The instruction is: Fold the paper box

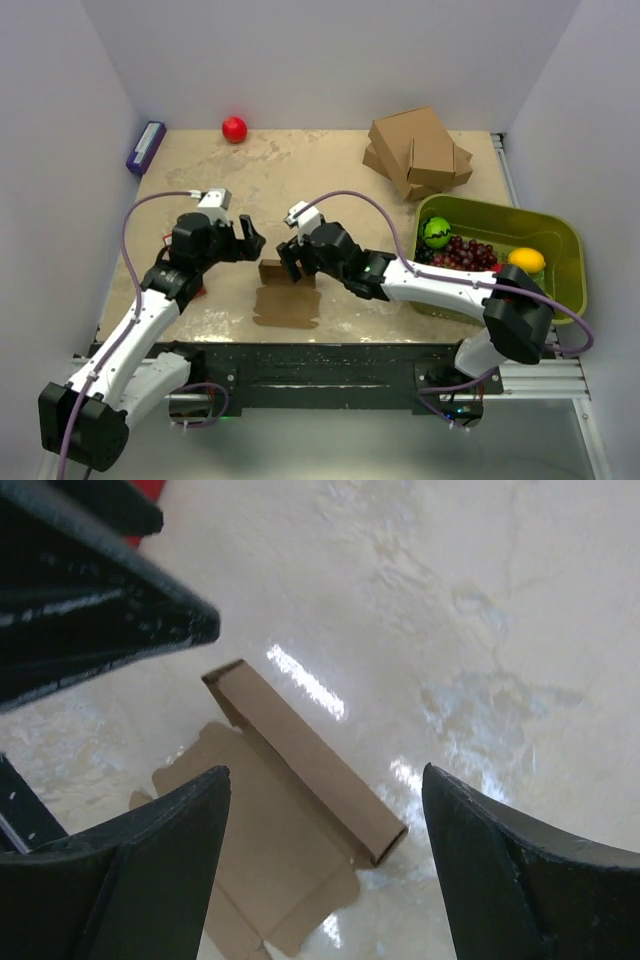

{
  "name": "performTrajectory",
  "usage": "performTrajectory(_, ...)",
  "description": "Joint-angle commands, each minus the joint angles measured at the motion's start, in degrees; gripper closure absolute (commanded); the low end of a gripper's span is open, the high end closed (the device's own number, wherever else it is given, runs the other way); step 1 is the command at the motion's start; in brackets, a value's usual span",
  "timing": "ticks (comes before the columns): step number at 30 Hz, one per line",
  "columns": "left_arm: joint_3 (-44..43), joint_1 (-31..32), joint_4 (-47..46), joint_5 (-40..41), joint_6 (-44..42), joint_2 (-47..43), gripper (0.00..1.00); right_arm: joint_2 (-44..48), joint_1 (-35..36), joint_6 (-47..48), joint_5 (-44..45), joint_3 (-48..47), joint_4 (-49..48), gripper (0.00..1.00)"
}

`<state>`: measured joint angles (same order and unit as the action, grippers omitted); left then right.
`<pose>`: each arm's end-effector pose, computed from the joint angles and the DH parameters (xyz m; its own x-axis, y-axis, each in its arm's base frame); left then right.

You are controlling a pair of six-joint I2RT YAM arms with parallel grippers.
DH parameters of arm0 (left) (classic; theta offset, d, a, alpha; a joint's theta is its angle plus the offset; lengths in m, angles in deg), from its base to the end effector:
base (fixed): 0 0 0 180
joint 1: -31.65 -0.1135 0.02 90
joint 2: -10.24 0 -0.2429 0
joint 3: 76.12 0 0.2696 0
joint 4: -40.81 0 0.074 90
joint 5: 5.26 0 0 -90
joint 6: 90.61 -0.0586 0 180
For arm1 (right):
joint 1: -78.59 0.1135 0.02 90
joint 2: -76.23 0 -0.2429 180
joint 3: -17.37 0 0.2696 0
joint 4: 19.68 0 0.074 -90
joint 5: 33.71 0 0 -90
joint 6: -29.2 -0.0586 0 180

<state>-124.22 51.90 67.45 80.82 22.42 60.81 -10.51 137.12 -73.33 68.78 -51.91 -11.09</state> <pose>0.2339 -0.0906 0.2251 -0.5771 -0.2031 -0.7910 0.1908 0.9082 -0.3724 0.2098 0.3186 0.2175 -0.3825 -0.2191 -0.8976 -0.6641 0.7406 0.1022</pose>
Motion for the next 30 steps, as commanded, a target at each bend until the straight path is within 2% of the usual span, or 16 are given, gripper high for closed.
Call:
performTrajectory(1,-5.01,-8.19,3.89,-5.47,-7.64,1.37,0.09,-3.95,0.8,14.79,1.57,-4.91,-2.58,0.23)
performTrajectory(3,-4.14,-12.84,2.22,-8.98,-8.17,2.25,0.09,-5.45,1.33,18.06,-0.35,-6.32,-2.15,0.25)
performTrajectory(7,-1.67,-18.13,-2.0,-18.12,-6.33,4.18,0.1,-9.49,3.44,21.93,-0.72,-10.54,1.71,0.27)
performTrajectory(13,-1.58,-18.67,-2.09,-17.7,-6.94,4.1,0.1,-13.54,5.37,23.78,2.97,-11.34,1.29,0.3)
performTrajectory(19,-1.58,-18.84,-1.92,-17.7,-7.21,4.54,0.1,-15.56,5.37,23.96,7.54,-12.57,1.37,0.45)
performTrajectory(27,-2.2,-19.2,-1.04,-16.03,-8.43,4.37,0.1,-16.88,5.29,22.74,9.57,-12.4,3.66,0.75)
performTrajectory(30,-2.46,-19.28,-0.6,-14.45,-9.49,3.67,0.11,-16.88,4.59,19.05,9.75,-11.43,5.32,0.78)
